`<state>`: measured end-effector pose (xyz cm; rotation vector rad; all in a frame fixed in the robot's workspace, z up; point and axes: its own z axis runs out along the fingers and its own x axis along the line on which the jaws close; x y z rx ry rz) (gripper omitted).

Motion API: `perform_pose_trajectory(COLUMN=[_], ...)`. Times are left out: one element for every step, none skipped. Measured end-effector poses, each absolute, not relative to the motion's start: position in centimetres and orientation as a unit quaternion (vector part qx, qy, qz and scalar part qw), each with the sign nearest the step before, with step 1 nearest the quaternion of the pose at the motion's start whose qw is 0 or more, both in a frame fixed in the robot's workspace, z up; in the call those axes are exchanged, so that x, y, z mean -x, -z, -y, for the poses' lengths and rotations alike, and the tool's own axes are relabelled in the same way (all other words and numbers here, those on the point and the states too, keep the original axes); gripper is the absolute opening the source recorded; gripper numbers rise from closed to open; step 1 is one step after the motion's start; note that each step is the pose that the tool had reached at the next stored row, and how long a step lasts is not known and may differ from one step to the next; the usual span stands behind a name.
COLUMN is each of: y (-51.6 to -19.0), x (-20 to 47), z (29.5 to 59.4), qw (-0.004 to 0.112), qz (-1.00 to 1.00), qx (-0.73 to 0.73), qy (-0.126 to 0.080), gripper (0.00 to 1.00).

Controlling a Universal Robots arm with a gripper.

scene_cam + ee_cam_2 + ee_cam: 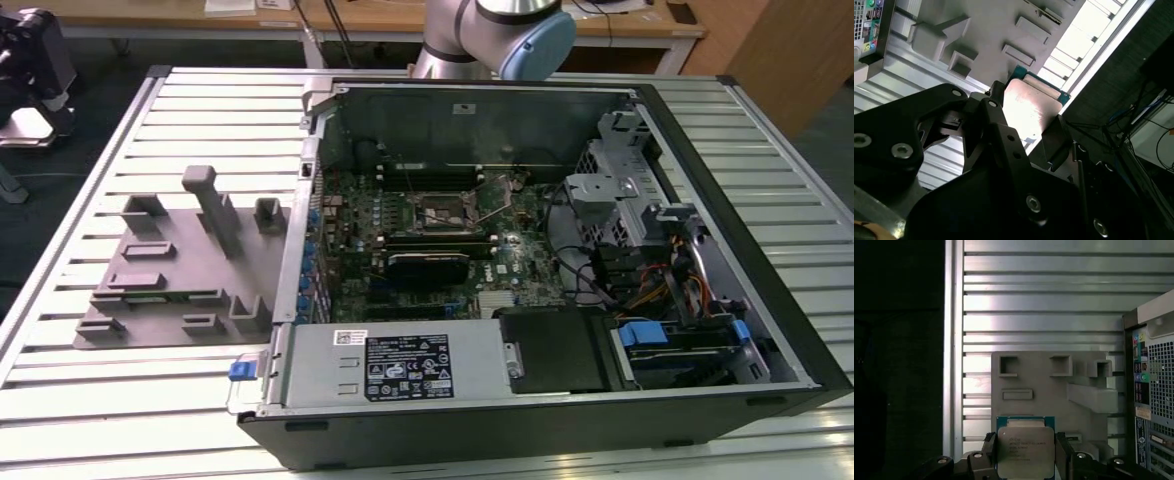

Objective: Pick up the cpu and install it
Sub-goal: 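Pick up the cpu and move it towards the insertion slot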

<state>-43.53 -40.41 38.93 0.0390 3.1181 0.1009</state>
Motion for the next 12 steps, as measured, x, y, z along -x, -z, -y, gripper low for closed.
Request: perform_pose_trajectory(y=[-39.1,-39.3,-39.5,-39.6,-39.8,-40.0,-40.1,-40.3,-40.4,-40.6,-40.7,-40.9], x=[43.5,43.5,43.5,43.5,43.5,43.5,43.5,43.5,43.5,43.5,43.5,43.5], z=[40.4,40.4,40.4,40.4,40.4,40.4,40.4,40.4,40.4,40.4,40.4,40.4], qw=[0.011,0.011,0.011,0.011,0.011,0.011,0.011,0.011,0.011,0.011,0.011,0.011], qz=[-0.999,-0.999,-0.999,-0.999,-0.999,-0.999,-0.999,-0.999,-0.999,-0.999,-0.999,-0.999], qx=[-0.013,-0.013,-0.013,-0.013,-0.012,-0.013,-0.013,-0.013,-0.013,-0.013,-0.013,-0.013], qy=[-0.032,-0.032,-0.032,-0.032,-0.032,-0.032,-0.032,-0.032,-0.032,-0.032,-0.032,-0.032], gripper=[0.55,0.55,0.55,0.55,0.55,0.55,0.55,0.55,0.55,0.55,0.55,0.55])
